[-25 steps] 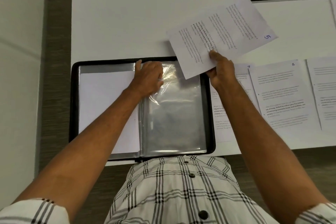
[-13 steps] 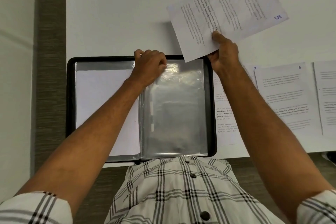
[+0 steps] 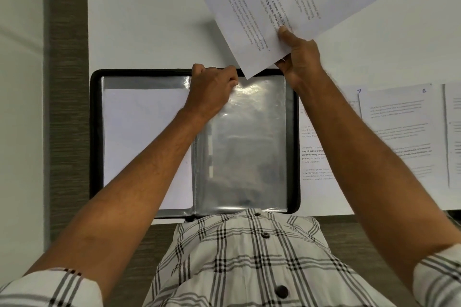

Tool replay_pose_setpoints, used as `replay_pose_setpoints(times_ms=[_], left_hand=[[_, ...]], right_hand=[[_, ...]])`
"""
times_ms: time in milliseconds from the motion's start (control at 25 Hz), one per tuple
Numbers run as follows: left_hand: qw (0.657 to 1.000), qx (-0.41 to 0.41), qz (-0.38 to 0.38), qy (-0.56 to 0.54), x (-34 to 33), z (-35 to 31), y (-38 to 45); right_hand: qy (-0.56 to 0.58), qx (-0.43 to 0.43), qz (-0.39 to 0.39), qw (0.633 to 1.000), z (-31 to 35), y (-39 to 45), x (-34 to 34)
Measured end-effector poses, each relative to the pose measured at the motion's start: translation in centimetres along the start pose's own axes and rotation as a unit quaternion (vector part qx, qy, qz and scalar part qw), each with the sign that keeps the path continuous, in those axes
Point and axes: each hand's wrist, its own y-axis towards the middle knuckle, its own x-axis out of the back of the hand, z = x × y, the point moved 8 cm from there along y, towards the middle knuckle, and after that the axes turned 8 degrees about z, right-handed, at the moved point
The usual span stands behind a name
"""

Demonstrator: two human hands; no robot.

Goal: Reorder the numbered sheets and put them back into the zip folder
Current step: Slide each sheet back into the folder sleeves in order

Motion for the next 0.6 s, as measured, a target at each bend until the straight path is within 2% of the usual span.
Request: replay_pose_setpoints(times_ms=[240, 600], left_hand=[[1.000, -0.005, -0.007, 0.024, 0.2, 0.0, 0.2], [1.000, 0.006, -0.018, -0.005, 0.7, 0.3, 0.4]], right_hand=[[-0.086, -0.012, 0.033, 0.996, -1.3, -0.1, 0.4], [-0.187, -0.075, 0.136, 0.970, -1.6, -0.4, 1.5]])
